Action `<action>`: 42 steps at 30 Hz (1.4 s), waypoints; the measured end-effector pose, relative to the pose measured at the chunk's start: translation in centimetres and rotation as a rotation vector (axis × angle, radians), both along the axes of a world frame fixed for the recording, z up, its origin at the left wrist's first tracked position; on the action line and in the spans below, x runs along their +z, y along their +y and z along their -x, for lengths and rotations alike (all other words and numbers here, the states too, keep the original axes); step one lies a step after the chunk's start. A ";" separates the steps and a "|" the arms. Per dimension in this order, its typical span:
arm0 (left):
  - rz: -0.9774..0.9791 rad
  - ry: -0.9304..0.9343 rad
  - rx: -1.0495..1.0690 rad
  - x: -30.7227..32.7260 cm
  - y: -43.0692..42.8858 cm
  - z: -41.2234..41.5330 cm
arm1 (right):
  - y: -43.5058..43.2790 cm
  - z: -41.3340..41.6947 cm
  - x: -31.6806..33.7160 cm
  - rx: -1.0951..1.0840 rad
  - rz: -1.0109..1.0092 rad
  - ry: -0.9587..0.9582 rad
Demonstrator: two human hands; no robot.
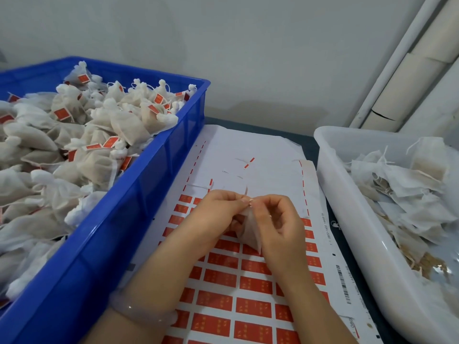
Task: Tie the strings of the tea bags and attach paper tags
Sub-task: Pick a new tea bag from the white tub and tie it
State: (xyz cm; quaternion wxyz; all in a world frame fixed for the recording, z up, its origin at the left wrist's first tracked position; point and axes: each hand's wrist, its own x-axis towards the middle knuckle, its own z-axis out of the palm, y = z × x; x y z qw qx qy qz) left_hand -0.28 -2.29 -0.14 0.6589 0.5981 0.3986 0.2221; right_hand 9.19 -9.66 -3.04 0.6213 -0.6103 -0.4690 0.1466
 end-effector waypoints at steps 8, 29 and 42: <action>0.046 -0.067 0.027 -0.1 0.2 0.1 | -0.1 -0.4 -0.2 -0.078 -0.023 -0.157; -0.619 0.040 -0.132 -0.9 0.2 0.2 | 0.0 -0.8 0.4 -0.148 -0.016 0.092; -0.680 -0.090 -0.056 -0.9 0.0 -0.1 | 0.3 -1.1 1.3 0.064 -0.078 0.793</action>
